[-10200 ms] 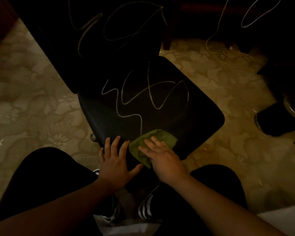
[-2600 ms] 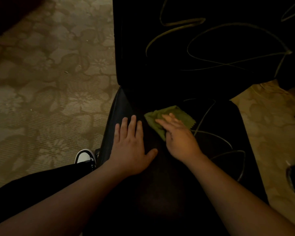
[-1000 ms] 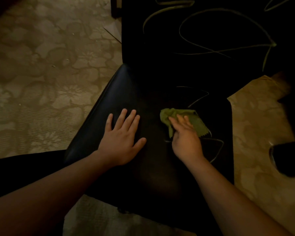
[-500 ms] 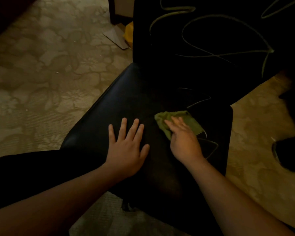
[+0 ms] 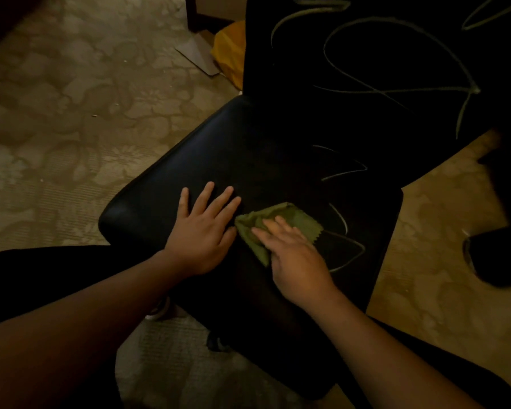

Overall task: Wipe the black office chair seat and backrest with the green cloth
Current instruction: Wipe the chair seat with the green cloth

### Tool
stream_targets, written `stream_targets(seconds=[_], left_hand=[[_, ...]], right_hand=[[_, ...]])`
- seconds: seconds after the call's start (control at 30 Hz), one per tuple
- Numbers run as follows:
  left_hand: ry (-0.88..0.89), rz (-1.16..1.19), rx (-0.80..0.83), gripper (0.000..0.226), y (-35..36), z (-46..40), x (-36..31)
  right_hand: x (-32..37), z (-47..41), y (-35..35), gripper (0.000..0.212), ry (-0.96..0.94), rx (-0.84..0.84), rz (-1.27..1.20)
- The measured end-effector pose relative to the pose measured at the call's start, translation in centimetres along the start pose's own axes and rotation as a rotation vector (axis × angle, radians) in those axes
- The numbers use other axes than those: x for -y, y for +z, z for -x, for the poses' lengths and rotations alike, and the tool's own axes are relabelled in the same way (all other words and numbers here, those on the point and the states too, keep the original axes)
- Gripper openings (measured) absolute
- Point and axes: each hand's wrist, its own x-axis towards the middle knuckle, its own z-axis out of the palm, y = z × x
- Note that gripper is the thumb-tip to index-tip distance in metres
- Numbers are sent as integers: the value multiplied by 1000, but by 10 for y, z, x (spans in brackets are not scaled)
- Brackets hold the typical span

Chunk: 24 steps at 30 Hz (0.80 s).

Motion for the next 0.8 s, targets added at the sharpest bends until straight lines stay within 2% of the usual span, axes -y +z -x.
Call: stream_targets(seconds=[0.13,0.23,0.3,0.43,0.57,0.63,0.8], left_hand=[[-98,42,-8,62,-2,4,-13],[-171,76,13,63,2,12,-37],[-188,71,8,64,9,16,-51],[-176,24,-19,67,16,18,-50],[-139,21,-33,68,15,18,-39],[-137,23,-35,65,15,17,-34],[-103,26,-23,62,5,11,-23]], right_hand=[[-38,-9,-9,61,237,-104,-26],[-40,-10,-10,60,347,-128,-21],[-24,-7,-8,62,325,-108,-10],[14,16,7,60,106,-49,-3],[9,22,6,60,57,-49,-31],[-6,16,2,63,100,-57,-24],[-40,20,-11,60,376,-162,-62]])
